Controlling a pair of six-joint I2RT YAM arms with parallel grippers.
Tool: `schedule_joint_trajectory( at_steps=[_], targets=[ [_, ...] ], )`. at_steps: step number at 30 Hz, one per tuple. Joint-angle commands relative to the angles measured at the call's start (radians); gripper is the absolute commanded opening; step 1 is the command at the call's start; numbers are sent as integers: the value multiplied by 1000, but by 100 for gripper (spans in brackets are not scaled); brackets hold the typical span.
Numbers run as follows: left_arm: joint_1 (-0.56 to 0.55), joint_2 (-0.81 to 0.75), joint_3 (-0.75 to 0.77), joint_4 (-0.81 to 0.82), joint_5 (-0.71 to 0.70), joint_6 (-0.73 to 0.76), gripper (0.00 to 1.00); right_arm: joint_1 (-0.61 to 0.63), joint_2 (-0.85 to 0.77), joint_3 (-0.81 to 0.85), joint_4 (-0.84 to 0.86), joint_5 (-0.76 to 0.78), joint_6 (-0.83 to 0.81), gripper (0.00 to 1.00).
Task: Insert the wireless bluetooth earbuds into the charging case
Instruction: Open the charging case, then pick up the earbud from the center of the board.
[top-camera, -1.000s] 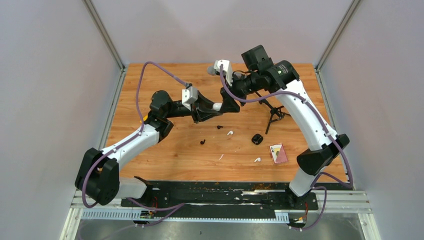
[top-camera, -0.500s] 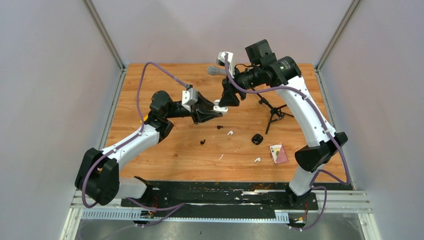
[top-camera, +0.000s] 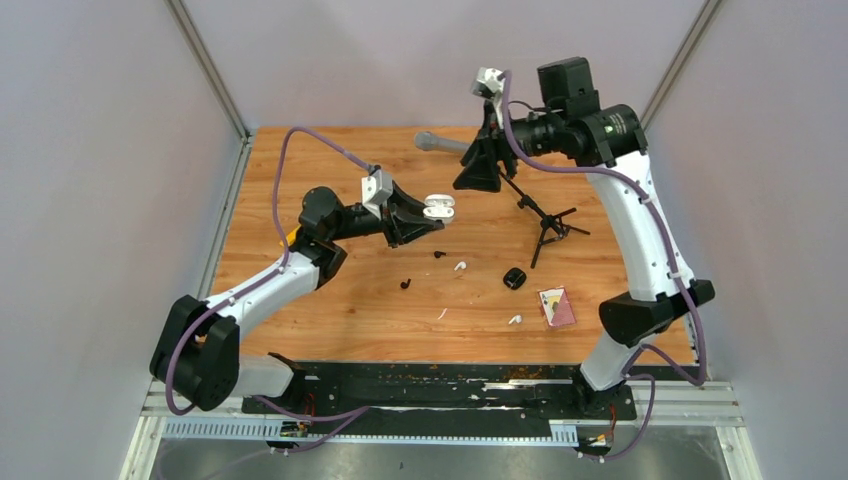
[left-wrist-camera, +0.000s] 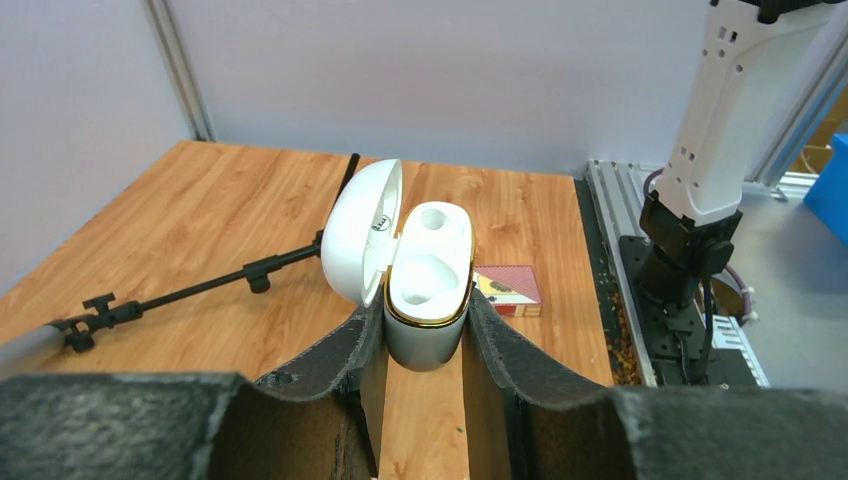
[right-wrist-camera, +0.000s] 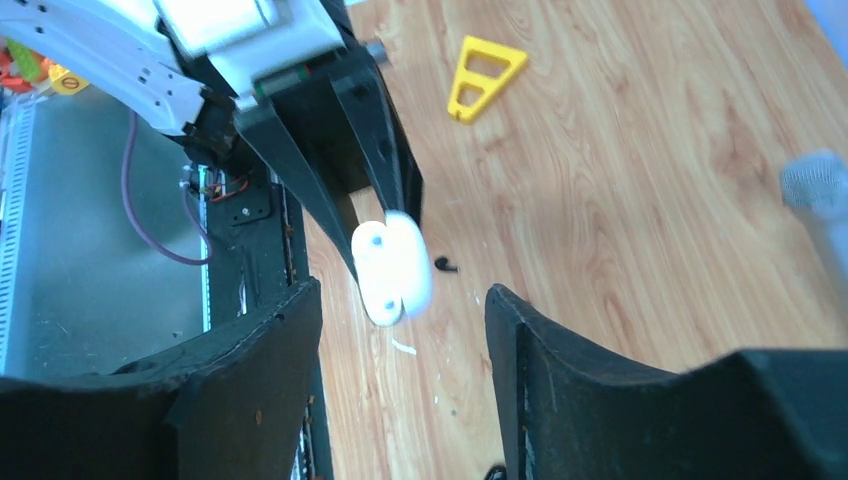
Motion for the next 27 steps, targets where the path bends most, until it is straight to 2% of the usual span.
schedule_joint_trajectory(
  at_steps=[1, 4, 6, 8, 11, 16, 18, 21, 23, 25, 27],
  targets=[
    [33, -27, 28, 37, -37, -96, 0, -128, -88, -165, 27, -2, -2, 58],
    [70, -48, 52, 14, -32, -149, 0, -249, -156, -358, 61, 37, -39, 53],
    [104, -59, 67, -11, -26, -181, 0, -288, -197, -470, 79, 129, -73, 48],
    [129, -73, 78, -42, -26, -197, 0, -288, -233, -582, 79, 188, -157, 44],
    [153, -94, 78, -78, -26, -184, 0, -283, -306, -786, 80, 195, -368, 38],
    [178, -101, 78, -117, -26, -169, 0, -258, -415, -1100, 328, 281, -380, 32],
    [183, -95, 90, -128, -25, -162, 0, -230, -404, -1134, 354, 322, -359, 28],
    [186, -86, 104, -139, -27, -158, 0, -217, -369, -1132, 254, 327, -433, 24],
    [186, -83, 102, -140, -32, -154, 0, -216, -370, -1175, 212, 383, -478, 24],
    [186, -81, 95, -140, -34, -153, 0, -210, -371, -1223, 224, 483, -428, 24],
    [186, -79, 93, -143, -37, -153, 0, -202, -348, -1210, 190, 521, -329, 24]
  ],
)
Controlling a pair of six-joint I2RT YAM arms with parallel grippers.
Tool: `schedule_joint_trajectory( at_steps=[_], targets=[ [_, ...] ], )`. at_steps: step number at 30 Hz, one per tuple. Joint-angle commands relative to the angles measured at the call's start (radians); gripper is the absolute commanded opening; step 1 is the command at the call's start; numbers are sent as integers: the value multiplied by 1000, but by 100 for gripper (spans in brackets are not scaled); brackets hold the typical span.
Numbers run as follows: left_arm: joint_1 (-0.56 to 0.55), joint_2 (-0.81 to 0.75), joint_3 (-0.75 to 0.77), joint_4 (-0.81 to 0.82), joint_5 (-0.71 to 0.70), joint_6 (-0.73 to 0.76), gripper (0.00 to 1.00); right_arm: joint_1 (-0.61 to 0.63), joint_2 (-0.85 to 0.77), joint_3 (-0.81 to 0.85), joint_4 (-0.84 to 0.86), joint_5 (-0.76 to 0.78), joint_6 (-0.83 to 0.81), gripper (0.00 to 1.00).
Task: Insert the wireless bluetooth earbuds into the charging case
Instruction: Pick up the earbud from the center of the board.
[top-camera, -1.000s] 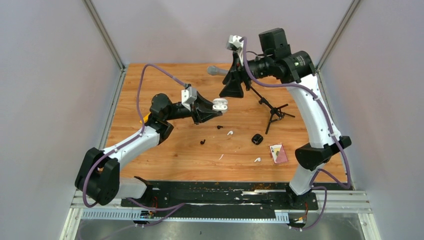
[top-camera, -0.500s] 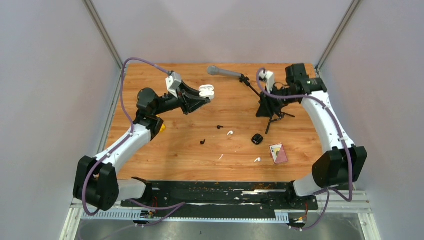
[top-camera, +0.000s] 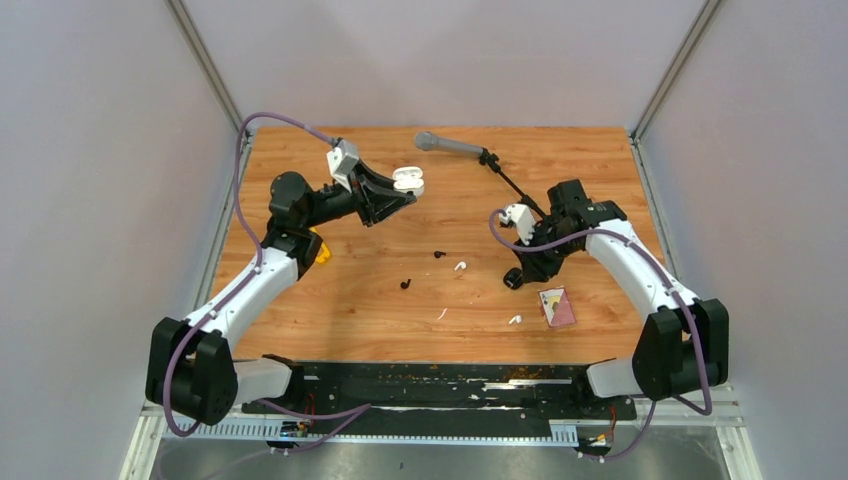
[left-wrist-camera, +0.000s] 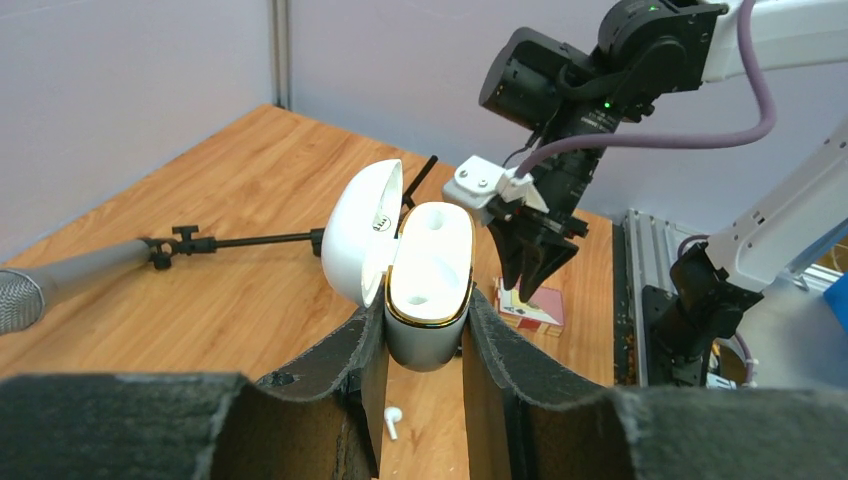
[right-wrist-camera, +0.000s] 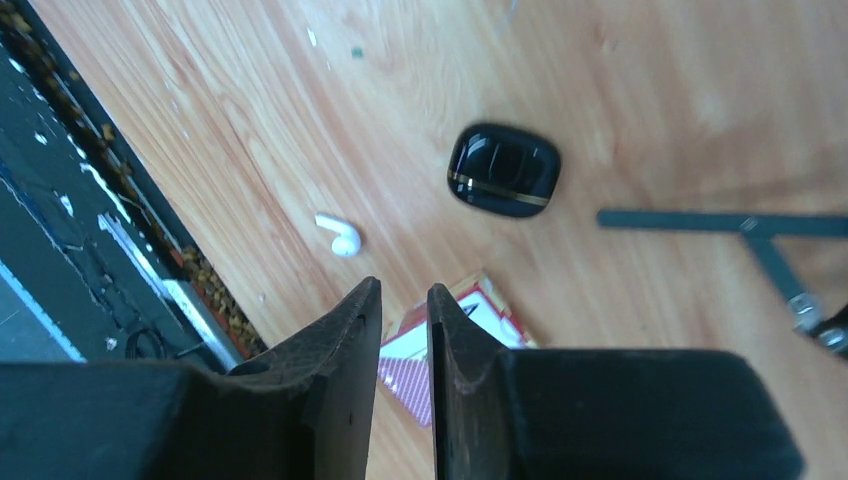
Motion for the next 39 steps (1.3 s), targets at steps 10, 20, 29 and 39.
schedule_joint_trajectory(
  at_steps=[10, 20, 29, 39],
  targets=[
    [3, 13, 45, -20, -18, 20, 0, 84, 58, -6, -18, 96, 504, 31],
    [16, 35, 80, -54, -16, 44, 0, 108, 226, -21, 29, 159, 712, 31],
    [49, 69, 123, -49, -19, 51, 0, 153, 231, -126, -64, 189, 889, 38],
    [59, 77, 107, -43, -26, 41, 0, 157, 197, -150, 19, 223, 903, 37]
  ],
)
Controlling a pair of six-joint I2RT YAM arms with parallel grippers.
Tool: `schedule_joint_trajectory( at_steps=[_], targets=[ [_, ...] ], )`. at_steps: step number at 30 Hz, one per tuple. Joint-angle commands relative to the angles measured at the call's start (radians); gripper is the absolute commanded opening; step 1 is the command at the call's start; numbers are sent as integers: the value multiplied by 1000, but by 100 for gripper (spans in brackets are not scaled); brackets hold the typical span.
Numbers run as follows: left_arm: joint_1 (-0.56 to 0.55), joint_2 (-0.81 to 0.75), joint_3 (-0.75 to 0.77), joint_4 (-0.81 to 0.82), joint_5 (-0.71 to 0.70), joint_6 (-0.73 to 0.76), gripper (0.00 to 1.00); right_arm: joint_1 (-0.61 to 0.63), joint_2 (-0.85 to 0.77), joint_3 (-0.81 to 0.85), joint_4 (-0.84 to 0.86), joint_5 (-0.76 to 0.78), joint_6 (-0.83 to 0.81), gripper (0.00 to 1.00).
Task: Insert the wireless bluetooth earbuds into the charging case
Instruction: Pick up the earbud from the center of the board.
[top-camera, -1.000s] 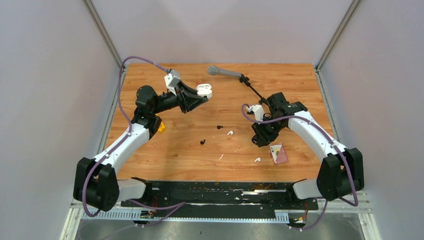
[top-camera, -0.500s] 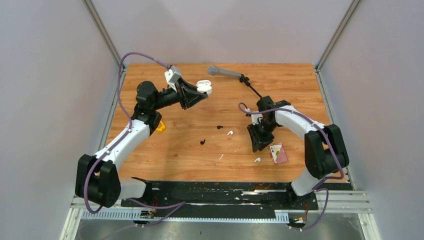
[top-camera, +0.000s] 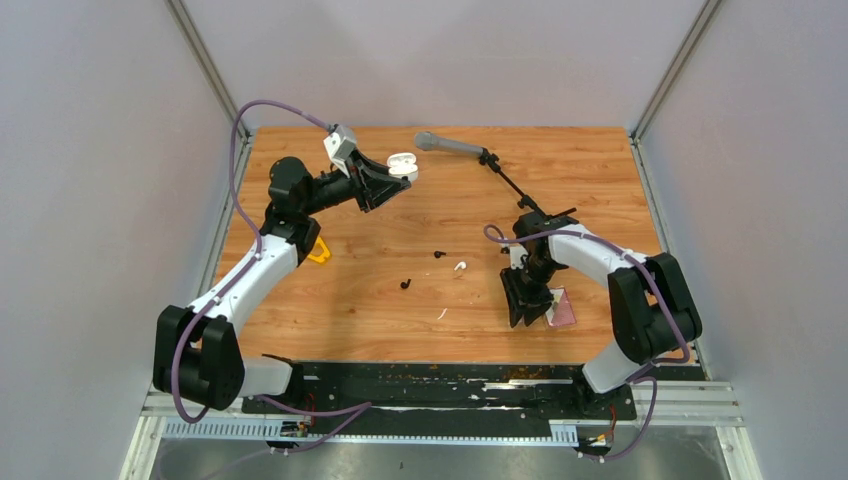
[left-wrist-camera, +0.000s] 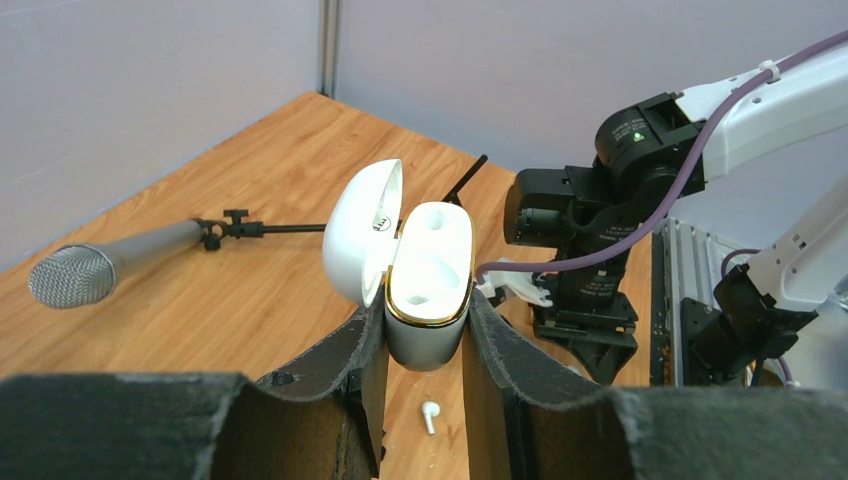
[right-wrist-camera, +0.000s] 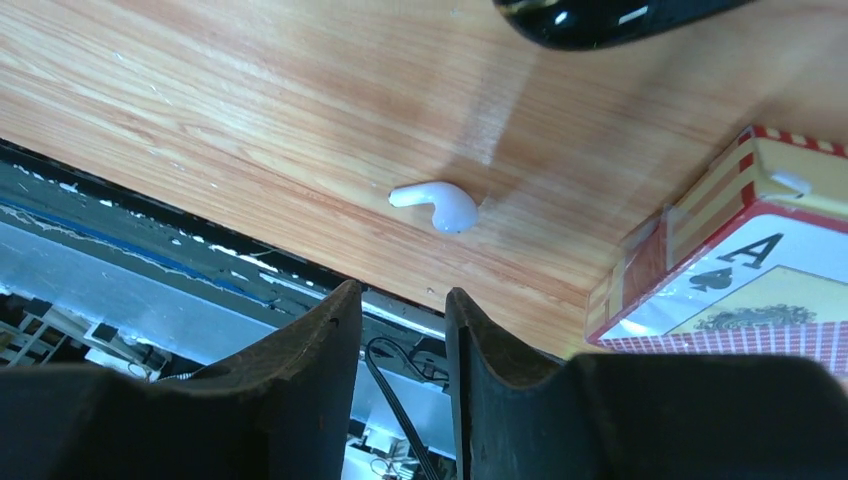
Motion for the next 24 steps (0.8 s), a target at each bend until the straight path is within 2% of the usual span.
schedule_joint_trajectory(
  at_steps=[1, 11, 24],
  targets=[
    [6, 11, 24, 38, -9, 6, 0, 6, -15, 5, 68, 27, 50, 36],
    [6, -9, 12, 39, -17, -4, 0, 1, 55, 34, 88, 84, 72, 34],
    [6, -21, -11, 40, -24, -11, 0, -7, 81, 15, 99, 86, 79, 28]
  ],
)
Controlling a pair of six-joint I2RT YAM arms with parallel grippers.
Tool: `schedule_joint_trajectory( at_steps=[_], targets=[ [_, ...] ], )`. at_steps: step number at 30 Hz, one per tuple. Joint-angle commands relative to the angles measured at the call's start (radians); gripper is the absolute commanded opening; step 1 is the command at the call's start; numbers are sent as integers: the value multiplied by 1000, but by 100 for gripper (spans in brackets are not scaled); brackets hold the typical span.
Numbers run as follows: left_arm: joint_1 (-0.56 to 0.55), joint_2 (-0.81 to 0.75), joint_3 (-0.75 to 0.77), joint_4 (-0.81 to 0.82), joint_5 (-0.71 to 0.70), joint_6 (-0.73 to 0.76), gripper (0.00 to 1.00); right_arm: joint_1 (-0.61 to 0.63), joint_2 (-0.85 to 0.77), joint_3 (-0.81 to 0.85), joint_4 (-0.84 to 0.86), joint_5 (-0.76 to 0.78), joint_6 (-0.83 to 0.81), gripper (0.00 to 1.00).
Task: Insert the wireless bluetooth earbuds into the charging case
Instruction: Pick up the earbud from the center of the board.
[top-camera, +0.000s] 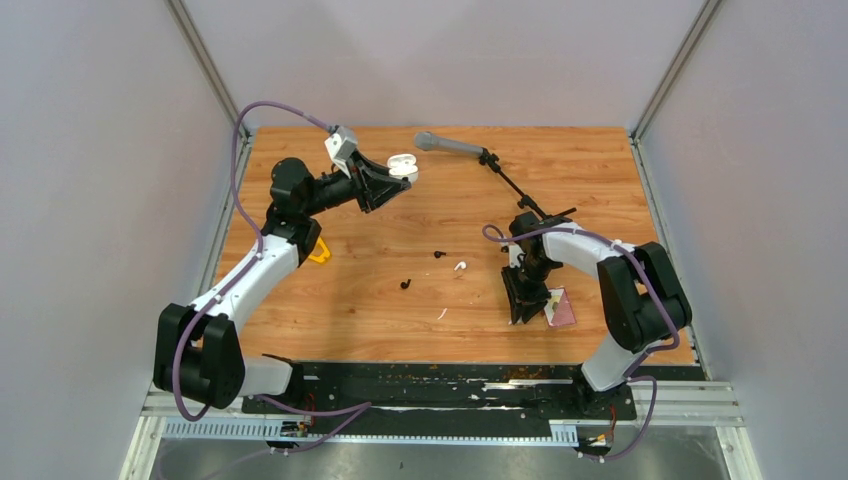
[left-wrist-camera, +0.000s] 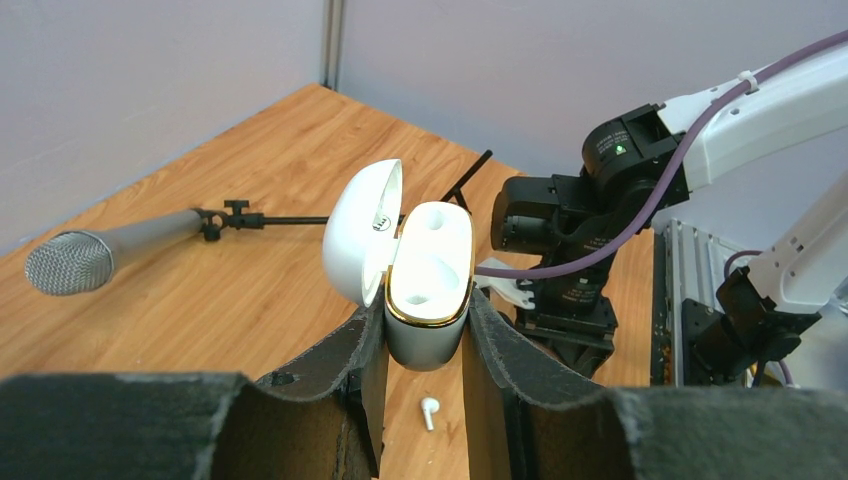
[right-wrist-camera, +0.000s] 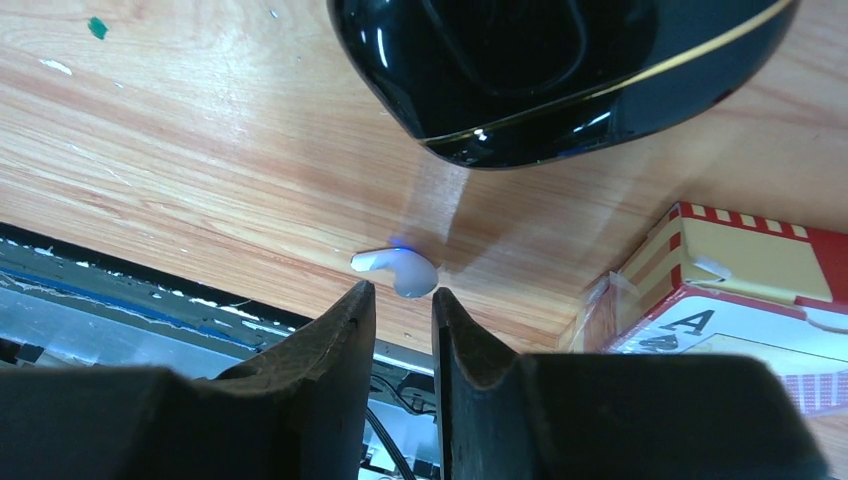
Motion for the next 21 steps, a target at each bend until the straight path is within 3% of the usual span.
schedule_joint_trajectory(
  at_steps=[1, 13, 21],
  targets=[
    [6, -29, -1, 38, -13, -7, 0, -8, 15, 11, 20, 29, 37, 28],
    [6, -31, 1, 32, -22, -14, 0, -16, 65, 25, 52, 24, 33, 27],
    [6, -25, 2, 32, -27, -15, 0, -13, 76, 50, 71, -2, -4, 9]
  ],
)
